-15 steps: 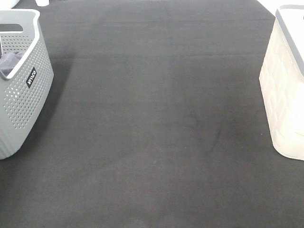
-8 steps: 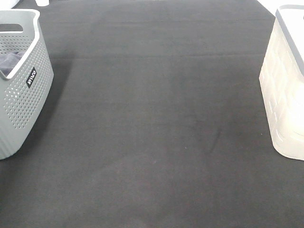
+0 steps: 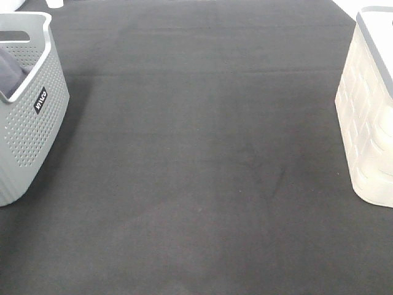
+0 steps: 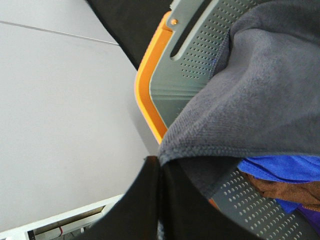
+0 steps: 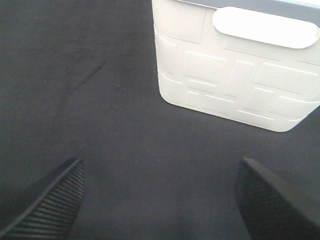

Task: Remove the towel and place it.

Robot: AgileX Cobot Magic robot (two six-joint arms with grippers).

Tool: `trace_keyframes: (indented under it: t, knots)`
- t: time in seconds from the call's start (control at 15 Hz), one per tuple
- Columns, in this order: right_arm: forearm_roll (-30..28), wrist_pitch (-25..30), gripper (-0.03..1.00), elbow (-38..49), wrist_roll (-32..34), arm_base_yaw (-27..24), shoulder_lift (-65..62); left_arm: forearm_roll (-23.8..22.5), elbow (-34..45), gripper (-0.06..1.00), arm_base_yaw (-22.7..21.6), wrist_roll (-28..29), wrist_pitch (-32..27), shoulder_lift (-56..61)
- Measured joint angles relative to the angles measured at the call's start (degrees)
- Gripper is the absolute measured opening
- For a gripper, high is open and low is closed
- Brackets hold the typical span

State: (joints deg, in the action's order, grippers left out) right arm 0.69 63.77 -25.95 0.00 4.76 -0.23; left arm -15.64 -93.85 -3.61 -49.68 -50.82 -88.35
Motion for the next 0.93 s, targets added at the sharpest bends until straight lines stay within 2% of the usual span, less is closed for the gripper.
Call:
trace_keyframes:
  t: [0.33, 0.53, 0.67, 0.93]
  knots:
    - [0.00, 0.00, 0.76, 0.00, 0.00, 0.00, 0.00, 0.11, 0.00, 0.00, 0.97, -0.29, -0.23, 4.81]
    - [0.00, 0.00, 0.76, 0.00, 0.00, 0.00, 0.00, 0.11, -0.46, 0.00, 4.01, -0.29, -0.34, 7.39]
    - [0.11, 0.00, 0.76, 0.00, 0.00, 0.00, 0.00, 0.23, -3.72, 0.00, 6.30, 0.11, -0.46, 7.73]
    - [2.52, -4.07, 0.76, -1.20, 0.00, 0.00, 0.00, 0.17, -10.03, 0.00, 12.09, 1.49, -0.69, 7.85]
